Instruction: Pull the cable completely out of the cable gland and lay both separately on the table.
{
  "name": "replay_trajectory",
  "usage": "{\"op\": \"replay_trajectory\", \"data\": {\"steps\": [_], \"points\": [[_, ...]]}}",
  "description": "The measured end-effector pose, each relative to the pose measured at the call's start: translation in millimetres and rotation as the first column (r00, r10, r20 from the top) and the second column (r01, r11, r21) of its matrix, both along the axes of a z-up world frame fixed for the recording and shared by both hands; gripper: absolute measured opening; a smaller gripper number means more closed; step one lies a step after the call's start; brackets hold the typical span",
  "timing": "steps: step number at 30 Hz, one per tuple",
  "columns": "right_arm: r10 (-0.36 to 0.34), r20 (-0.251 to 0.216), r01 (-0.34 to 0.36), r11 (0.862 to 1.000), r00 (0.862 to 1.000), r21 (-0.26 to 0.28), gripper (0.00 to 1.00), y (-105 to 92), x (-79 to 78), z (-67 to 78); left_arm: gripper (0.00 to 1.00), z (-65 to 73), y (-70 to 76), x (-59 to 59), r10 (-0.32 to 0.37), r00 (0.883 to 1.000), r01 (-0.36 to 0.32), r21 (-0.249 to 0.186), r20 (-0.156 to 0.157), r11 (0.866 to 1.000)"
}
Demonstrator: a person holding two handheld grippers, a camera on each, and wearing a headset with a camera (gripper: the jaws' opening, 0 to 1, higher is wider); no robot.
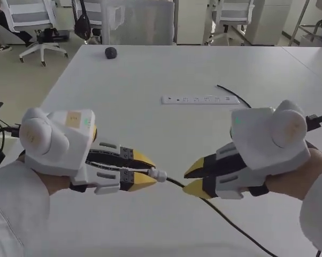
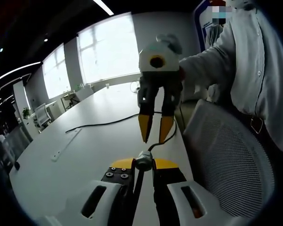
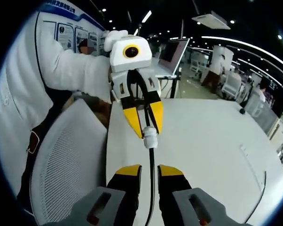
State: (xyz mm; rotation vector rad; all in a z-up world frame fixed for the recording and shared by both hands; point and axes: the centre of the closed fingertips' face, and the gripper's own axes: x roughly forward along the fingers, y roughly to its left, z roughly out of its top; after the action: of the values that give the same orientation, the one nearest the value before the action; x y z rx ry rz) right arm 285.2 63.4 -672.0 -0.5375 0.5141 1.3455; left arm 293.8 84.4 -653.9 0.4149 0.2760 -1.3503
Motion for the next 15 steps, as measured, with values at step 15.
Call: {"op": "replay_trajectory", "data": {"steps": [15], "points": [[0.029,0.062,-0.025,0.998,0.998,-0.059,0.0,10.2,6.5,-14.5,0.15,0.3,-2.7,-1.7,-0.005,1.0,0.005,-0.002,0.004,1.0]]}}
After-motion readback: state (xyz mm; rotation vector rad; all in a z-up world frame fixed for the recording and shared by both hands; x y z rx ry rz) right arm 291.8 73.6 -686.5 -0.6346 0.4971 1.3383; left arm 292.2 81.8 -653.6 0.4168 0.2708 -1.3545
